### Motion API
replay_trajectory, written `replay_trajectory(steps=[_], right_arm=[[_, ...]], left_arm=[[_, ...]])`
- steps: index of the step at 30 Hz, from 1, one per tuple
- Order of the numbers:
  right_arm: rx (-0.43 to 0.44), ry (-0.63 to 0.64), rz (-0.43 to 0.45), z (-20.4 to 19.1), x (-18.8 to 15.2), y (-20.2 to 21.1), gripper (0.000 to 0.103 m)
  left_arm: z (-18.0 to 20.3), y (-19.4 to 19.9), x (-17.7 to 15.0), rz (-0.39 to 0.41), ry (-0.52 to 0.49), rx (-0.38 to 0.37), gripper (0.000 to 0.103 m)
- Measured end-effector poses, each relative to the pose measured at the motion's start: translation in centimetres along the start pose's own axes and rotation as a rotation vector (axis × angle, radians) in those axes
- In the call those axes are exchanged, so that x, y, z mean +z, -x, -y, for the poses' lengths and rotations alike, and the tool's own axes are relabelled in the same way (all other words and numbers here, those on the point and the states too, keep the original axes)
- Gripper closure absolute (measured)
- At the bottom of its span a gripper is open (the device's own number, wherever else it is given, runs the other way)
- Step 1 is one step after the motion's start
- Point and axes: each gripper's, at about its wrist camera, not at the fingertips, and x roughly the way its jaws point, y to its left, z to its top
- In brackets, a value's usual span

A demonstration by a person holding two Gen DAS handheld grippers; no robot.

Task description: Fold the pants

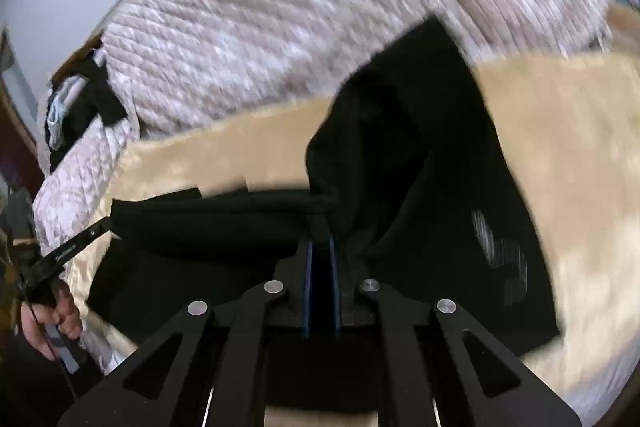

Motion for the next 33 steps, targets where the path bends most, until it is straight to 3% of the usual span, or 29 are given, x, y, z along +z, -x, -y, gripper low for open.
replay_trajectory(steps=[2,5,7,8,9,10,11,14,17,21,24,25,26,29,33], right_arm=[[-0.011,-0.060,-0.074,1.0,-2.8,-0.5,0.095],[-0.011,-0.135,-0.157,2.5,-5.3,-1.4,0.087],[0.029,-0.177,-0.133,2.8,-5.6,-0.3,0.067],[0.038,-0.187,-0.122,2.9,-5.6,0.0,0.059],[0.041,-0.197,-0.108,2.9,-5.8,0.4,0.044],[0.041,-0.212,-0.097,3.1,-5.8,0.8,0.039],[0.047,-0.224,-0.088,3.3,-6.1,1.0,0.039],[0.043,-0.282,-0.043,4.5,-5.8,1.2,0.039],[0.026,-0.366,-0.018,6.1,-5.5,1.0,0.039],[0.019,-0.475,-0.012,8.0,-5.6,0.4,0.039],[0.004,-0.494,0.015,8.5,-5.7,0.6,0.039],[-0.011,-0.497,0.032,8.6,-5.6,0.8,0.039],[-0.022,-0.503,0.044,8.9,-5.5,0.9,0.039],[-0.008,-0.539,0.048,9.7,-5.6,0.4,0.039],[-0.009,-0.540,0.056,9.8,-5.7,0.2,0.039]], left_arm=[[-0.1,-0.6,-1.7,-0.068,-0.002,0.014,0.100],[-0.7,0.5,-2.3,-0.063,0.019,0.018,0.100],[-0.7,1.5,-1.7,-0.027,0.022,0.024,0.098],[-0.6,1.9,-1.3,-0.006,0.020,0.023,0.091],[-0.3,2.2,-0.7,0.016,0.015,0.018,0.084],[-0.1,2.2,-0.2,0.028,0.007,0.012,0.064],[0.4,2.1,0.4,0.039,0.001,0.005,0.055],[2.5,1.0,1.9,0.046,-0.071,-0.039,0.049],[5.5,-1.8,2.5,0.023,-0.204,-0.060,0.046],[7.6,-5.7,1.4,-0.039,-0.328,-0.001,0.046],[7.8,-6.5,0.6,-0.018,-0.369,0.058,0.047],[7.9,-6.5,0.6,0.001,-0.375,0.073,0.061],[7.8,-6.6,0.6,0.010,-0.376,0.089,0.084],[6.3,-5.7,1.3,0.044,-0.280,0.068,0.097],[2.6,-1.6,1.6,0.179,-0.117,0.075,0.099]])
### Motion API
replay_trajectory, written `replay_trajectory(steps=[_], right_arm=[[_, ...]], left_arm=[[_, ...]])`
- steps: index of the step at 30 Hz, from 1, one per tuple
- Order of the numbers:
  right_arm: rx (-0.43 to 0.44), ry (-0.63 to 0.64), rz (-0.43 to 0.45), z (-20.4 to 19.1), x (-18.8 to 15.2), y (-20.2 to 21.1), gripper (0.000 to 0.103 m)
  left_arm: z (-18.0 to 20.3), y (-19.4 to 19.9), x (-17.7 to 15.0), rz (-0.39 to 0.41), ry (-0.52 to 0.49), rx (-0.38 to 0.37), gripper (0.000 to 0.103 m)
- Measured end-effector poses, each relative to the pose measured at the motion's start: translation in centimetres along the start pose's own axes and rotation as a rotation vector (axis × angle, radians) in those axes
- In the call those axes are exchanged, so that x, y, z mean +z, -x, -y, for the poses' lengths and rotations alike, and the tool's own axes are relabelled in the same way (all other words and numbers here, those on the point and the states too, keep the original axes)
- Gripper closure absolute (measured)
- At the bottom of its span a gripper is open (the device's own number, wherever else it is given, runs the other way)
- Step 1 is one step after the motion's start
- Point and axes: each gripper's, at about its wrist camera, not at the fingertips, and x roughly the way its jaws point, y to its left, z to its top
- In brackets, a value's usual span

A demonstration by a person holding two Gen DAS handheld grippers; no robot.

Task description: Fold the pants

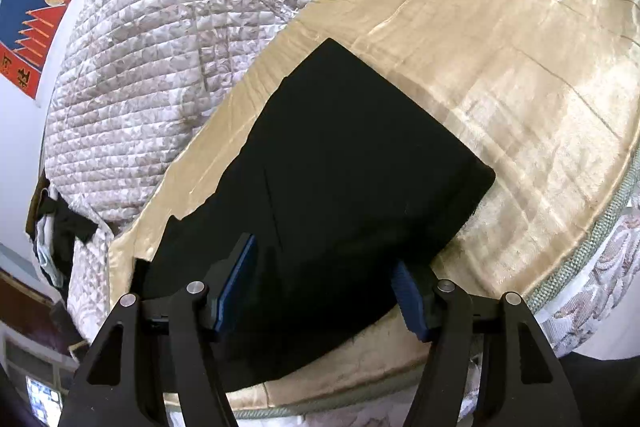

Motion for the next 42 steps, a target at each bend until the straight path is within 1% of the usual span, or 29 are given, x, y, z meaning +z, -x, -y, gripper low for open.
replay_trajectory(steps=[2,3,4,5,7,10,12,13,15,18,21,23,25,28,33,36,38,40,41,42], right_arm=[[0.006,-0.008,0.005,0.3,0.2,-0.1,0.041],[0.002,-0.009,0.008,0.3,0.4,-0.1,0.044],[0.000,-0.011,0.009,0.4,0.4,-0.2,0.047],[-0.001,-0.012,0.009,0.4,0.5,-0.2,0.049],[0.002,-0.023,0.010,0.7,0.6,-0.2,0.051],[0.002,-0.026,0.011,0.8,0.6,-0.1,0.053],[0.003,-0.023,0.011,0.8,0.6,-0.1,0.053],[0.001,-0.020,0.013,0.9,0.6,-0.1,0.053],[0.000,-0.018,0.015,1.0,0.5,-0.1,0.053],[0.001,-0.020,0.014,0.9,0.4,-0.1,0.053],[0.005,-0.024,0.016,1.0,0.4,-0.1,0.053],[0.007,-0.025,0.017,1.0,0.4,-0.1,0.056],[0.003,-0.027,0.021,1.2,0.7,0.0,0.078],[0.019,-0.058,0.031,2.1,1.1,0.5,0.089],[0.040,-0.066,0.042,2.4,1.4,0.9,0.094],[0.045,-0.049,0.059,1.9,1.5,1.3,0.095],[0.074,-0.025,0.092,1.2,1.5,2.5,0.095],[0.073,-0.015,0.116,0.9,1.6,2.9,0.095],[0.052,-0.018,0.111,1.2,1.6,2.7,0.095],[0.009,-0.035,0.093,1.9,1.6,2.2,0.095]], left_arm=[[-2.8,2.1,-0.3,0.056,0.099,0.036,0.099],[-4.3,3.1,-0.8,0.076,0.151,0.053,0.099],[-5.3,4.1,-1.2,0.085,0.195,0.068,0.099],[-6.5,4.9,-1.9,0.082,0.242,0.066,0.099],[-8.0,5.2,-3.6,0.042,0.319,0.064,0.099],[-9.6,4.7,-6.4,-0.031,0.420,0.046,0.098],[-10.7,4.3,-8.0,-0.079,0.490,0.033,0.094],[-11.0,4.1,-8.6,-0.090,0.520,0.027,0.093],[-11.7,3.9,-8.9,-0.095,0.575,-0.015,0.093],[-12.2,4.1,-8.9,-0.070,0.603,-0.006,0.089],[-12.6,3.3,-8.9,-0.074,0.635,-0.014,0.089],[-12.7,3.0,-8.3,-0.067,0.628,-0.002,0.089],[-12.8,2.8,-8.0,-0.066,0.623,0.006,0.090],[-12.9,2.7,-7.9,-0.072,0.623,0.014,0.096],[-12.8,3.3,-7.7,-0.063,0.608,0.013,0.099],[-12.8,5.2,-7.2,-0.018,0.593,0.023,0.099],[-12.6,5.8,-7.0,-0.005,0.572,0.032,0.099],[-12.3,5.5,-7.2,-0.035,0.549,0.061,0.099],[-12.2,5.1,-7.5,-0.063,0.540,0.079,0.099],[-12.3,4.6,-7.9,-0.094,0.545,0.084,0.099]])
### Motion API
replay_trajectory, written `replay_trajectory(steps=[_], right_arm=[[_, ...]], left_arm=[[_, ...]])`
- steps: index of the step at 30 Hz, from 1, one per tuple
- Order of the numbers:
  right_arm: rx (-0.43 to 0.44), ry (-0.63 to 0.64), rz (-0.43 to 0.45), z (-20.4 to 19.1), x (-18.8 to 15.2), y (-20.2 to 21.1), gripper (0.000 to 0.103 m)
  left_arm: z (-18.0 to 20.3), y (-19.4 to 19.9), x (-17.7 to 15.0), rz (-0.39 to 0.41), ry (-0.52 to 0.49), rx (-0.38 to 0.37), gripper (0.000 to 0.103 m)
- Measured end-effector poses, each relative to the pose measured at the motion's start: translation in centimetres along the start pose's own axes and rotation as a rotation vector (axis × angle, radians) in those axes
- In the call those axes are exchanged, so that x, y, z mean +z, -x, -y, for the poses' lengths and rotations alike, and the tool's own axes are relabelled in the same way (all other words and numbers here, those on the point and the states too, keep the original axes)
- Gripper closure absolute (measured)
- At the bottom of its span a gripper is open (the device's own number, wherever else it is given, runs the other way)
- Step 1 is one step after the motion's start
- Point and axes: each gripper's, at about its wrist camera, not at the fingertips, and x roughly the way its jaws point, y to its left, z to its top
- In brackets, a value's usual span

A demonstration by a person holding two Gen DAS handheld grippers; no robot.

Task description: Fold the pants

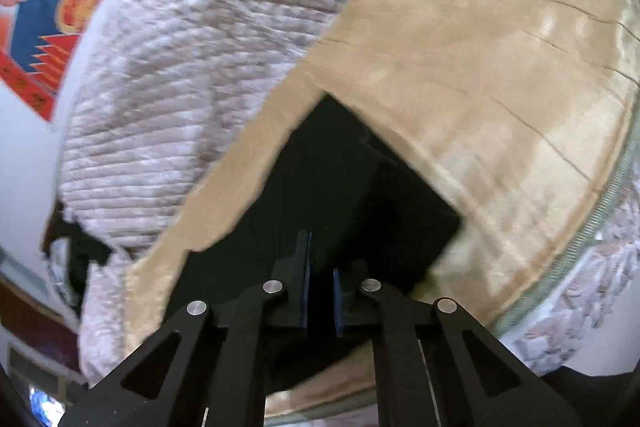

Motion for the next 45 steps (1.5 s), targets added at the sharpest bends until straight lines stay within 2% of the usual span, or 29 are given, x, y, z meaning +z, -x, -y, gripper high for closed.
replay_trajectory(steps=[2,4,6,9,11,13,15,16,17,18,19,20,21,23,25,26,27,30,33,35,37,39,40,43,45], right_arm=[[-0.027,-0.033,-0.032,1.0,-0.3,-0.8,0.095],[-0.053,-0.004,-0.034,0.6,-0.3,-0.9,0.095],[-0.070,0.016,-0.026,0.2,-0.3,-0.6,0.093],[-0.174,0.066,0.055,-0.6,-0.2,1.4,0.077],[-0.227,0.091,0.132,-1.1,-0.2,2.8,0.076],[-0.272,0.137,0.221,-2.0,0.0,4.3,0.076],[-0.268,0.192,0.249,-2.9,-0.2,4.4,0.075],[-0.238,0.238,0.227,-3.6,-0.4,3.8,0.075],[-0.202,0.263,0.187,-3.9,-0.6,2.9,0.075],[-0.178,0.274,0.142,-3.9,-0.8,2.0,0.075],[-0.185,0.291,0.043,-3.8,-1.1,-0.1,0.075],[-0.210,0.291,-0.002,-3.6,-1.2,-1.2,0.075],[-0.220,0.258,-0.024,-2.7,-1.2,-2.0,0.075],[-0.216,0.230,0.001,-2.6,-0.8,-1.5,0.075],[-0.269,0.281,0.061,-3.7,0.0,-0.9,0.075],[-0.259,0.306,0.066,-4.5,0.5,-1.0,0.075],[-0.239,0.321,0.060,-5.1,0.6,-1.4,0.075],[-0.192,0.459,-0.041,-8.3,1.0,-4.3,0.074],[-0.213,0.622,-0.077,-11.3,1.4,-7.6,0.074],[-0.214,0.671,-0.115,-12.4,1.8,-9.9,0.074],[-0.256,0.705,-0.113,-12.7,2.1,-11.4,0.074],[-0.324,0.724,-0.107,-12.2,2.9,-12.6,0.074],[-0.364,0.709,-0.106,-11.5,3.5,-13.1,0.074],[-0.295,0.560,-0.146,-9.7,5.0,-12.5,0.074],[-0.300,0.576,-0.133,-10.2,5.1,-11.8,0.074]], left_arm=[[-0.1,-0.5,-0.3,-0.029,-0.005,0.011,0.098],[0.1,-0.2,-0.2,-0.021,-0.021,0.027,0.096],[0.0,0.4,0.0,0.005,-0.029,0.092,0.094],[-0.7,1.5,0.5,0.051,-0.004,0.177,0.094],[-0.6,2.2,0.9,0.092,-0.008,0.221,0.093],[0.4,2.7,1.0,0.130,-0.047,0.210,0.093],[2.0,2.7,0.8,0.128,-0.103,0.151,0.082],[2.9,2.2,0.6,0.110,-0.133,0.109,0.069],[3.5,1.6,0.3,0.083,-0.159,0.080,0.064],[4.1,0.6,-0.1,0.035,-0.185,0.060,0.064],[4.4,-0.2,-0.3,-0.006,-0.196,0.060,0.064],[4.5,-1.1,-0.6,-0.054,-0.205,0.069,0.064],[4.6,-1.5,-0.7,-0.068,-0.216,0.085,0.064],[5.2,-1.2,-0.5,-0.048,-0.239,0.097,0.064],[6.1,-1.3,0.1,-0.057,-0.244,0.069,0.064],[6.7,-1.4,0.4,-0.060,-0.253,0.057,0.064],[7.6,-1.6,0.7,-0.059,-0.273,0.050,0.064],[11.2,-2.6,1.7,-0.060,-0.364,-0.017,0.064],[14.2,-4.3,2.3,-0.049,-0.466,-0.042,0.064],[14.9,-5.9,2.7,-0.036,-0.510,-0.006,0.064],[14.3,-8.0,2.9,-0.065,-0.513,0.068,0.064],[12.7,-9.8,3.1,-0.127,-0.448,0.111,0.059],[12.2,-9.6,3.4,-0.117,-0.414,0.087,0.058],[11.9,-9.1,4.0,-0.106,-0.401,0.102,0.058],[11.5,-8.4,4.2,-0.083,-0.383,0.119,0.058]])
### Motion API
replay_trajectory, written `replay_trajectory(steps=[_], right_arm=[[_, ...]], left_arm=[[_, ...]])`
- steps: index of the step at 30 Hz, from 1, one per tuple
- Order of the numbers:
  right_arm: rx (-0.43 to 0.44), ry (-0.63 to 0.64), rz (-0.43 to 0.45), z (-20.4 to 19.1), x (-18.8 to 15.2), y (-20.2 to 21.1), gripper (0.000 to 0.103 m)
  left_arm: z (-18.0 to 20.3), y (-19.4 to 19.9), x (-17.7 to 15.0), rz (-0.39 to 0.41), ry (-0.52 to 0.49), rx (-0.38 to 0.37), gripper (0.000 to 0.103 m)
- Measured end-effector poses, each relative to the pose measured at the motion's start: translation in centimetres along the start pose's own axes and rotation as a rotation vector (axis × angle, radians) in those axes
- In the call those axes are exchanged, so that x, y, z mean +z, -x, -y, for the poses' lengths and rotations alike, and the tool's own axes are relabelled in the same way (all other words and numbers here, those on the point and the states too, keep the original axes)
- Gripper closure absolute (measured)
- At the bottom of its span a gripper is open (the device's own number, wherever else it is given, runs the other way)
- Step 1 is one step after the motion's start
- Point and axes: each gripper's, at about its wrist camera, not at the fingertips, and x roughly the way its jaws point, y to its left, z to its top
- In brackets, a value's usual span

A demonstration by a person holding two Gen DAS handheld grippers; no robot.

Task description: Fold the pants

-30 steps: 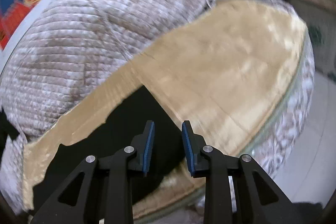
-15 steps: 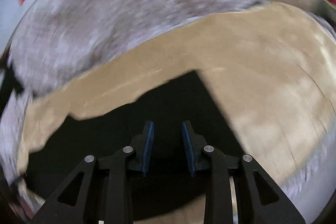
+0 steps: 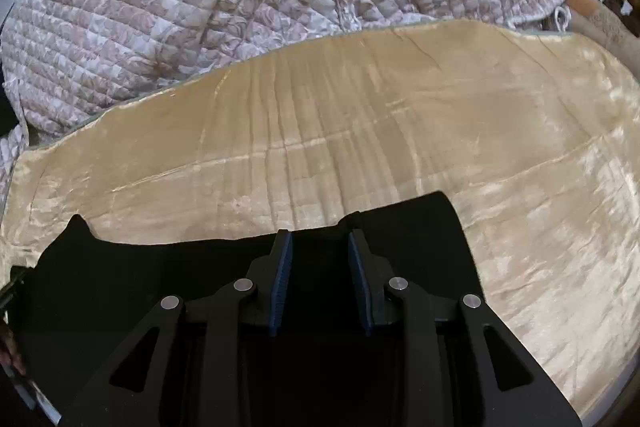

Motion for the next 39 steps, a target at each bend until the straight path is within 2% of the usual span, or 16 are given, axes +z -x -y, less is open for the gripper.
replay_trajectory(steps=[3,5,6,8,9,13,17,18,19,26,30,33,35,39], right_arm=[[-0.005,0.007,0.055,-0.4,-0.2,1.7,0.073],[-0.045,0.009,0.070,-0.1,-0.4,2.2,0.068],[-0.068,0.007,0.062,0.0,-0.2,1.6,0.063],[-0.119,-0.027,0.020,1.2,-0.4,0.6,0.062],[-0.117,-0.050,0.021,1.8,-0.4,0.5,0.062],[-0.077,-0.087,0.065,2.5,-1.2,2.3,0.061],[-0.014,-0.022,0.106,1.2,-3.0,4.2,0.057],[0.000,-0.008,0.109,0.7,-3.3,4.3,0.051],[0.025,0.010,0.111,0.1,-3.9,4.5,0.049],[0.139,0.092,0.081,-3.7,-8.9,5.3,0.049],[0.150,0.160,0.088,-5.8,-11.1,6.0,0.049],[0.159,0.205,0.087,-7.0,-12.3,6.1,0.049],[0.142,0.230,0.060,-7.4,-12.8,5.2,0.044],[0.128,0.261,0.076,-8.1,-13.2,5.1,0.032]], left_arm=[[-1.2,0.3,-0.2,0.016,0.035,0.017,0.058],[-2.1,-0.7,-0.1,0.004,0.056,0.028,0.058],[-2.3,-0.9,0.0,0.011,0.065,0.029,0.058],[-2.1,-1.0,0.2,0.021,0.064,0.035,0.058],[-2.0,-0.6,0.1,0.027,0.069,0.034,0.058],[-1.5,1.4,-0.7,0.067,0.051,0.006,0.058],[-0.6,3.4,-2.3,0.102,0.004,0.003,0.058],[-0.5,3.7,-2.7,0.104,-0.001,-0.001,0.058],[-0.2,4.0,-3.1,0.104,-0.009,-0.005,0.058],[0.8,6.1,-6.1,0.121,-0.049,-0.034,0.058],[1.2,6.6,-7.8,0.112,-0.043,-0.052,0.058],[1.8,5.6,-8.7,0.066,-0.067,-0.056,0.057],[2.2,5.5,-8.8,0.088,-0.090,-0.030,0.055],[2.2,5.4,-8.8,0.092,-0.084,-0.033,0.053]])
